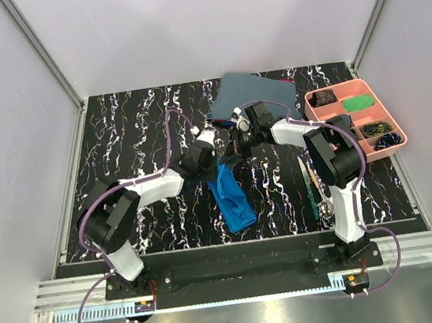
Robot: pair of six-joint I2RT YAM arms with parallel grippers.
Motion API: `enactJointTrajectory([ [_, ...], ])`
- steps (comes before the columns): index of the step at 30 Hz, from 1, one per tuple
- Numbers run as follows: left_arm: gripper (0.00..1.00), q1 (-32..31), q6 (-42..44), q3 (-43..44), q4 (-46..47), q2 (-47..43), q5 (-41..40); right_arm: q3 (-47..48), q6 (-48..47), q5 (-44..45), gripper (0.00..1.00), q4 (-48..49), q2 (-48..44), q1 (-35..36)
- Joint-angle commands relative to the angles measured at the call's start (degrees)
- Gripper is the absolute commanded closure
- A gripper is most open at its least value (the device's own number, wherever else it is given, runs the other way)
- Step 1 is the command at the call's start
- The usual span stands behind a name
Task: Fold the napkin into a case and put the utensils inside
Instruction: Stuff the top corner of the smaller-rectangle-folded napkin at the center of the board.
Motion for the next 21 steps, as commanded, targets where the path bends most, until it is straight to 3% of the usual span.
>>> enactJointTrajectory([
  [1, 0.66, -1.47, 1.66, 2.35, 1.20, 1.75, -3.64, 0.31, -0.46, -1.79, 1.00, -0.20, -2.26, -0.25],
  [6, 0.64, -2.26, 1.13, 4.28, -0.81, 4.04, -7.06, -0.04, -0.46, -2.15, 1.00, -0.28, -2.09, -0.25],
  [14, 0.73, -2.35, 0.25, 4.55, -0.39, 6.15, -10.32, -0.13, -0.37, -2.58, 1.00, -0.20, -1.91, -0.25],
  [17, 0.80, -2.35, 0.51, 4.20, -0.21, 5.63, -11.29, -0.22, -0.37, -2.76, 1.00, -0.28, -1.65, -0.25],
  [21, 1.00, -2.35, 0.87, 4.02, -0.65, 3.79, -11.03, -0.31, -0.90, -2.76, 1.00, -0.98, -1.47, -0.25],
])
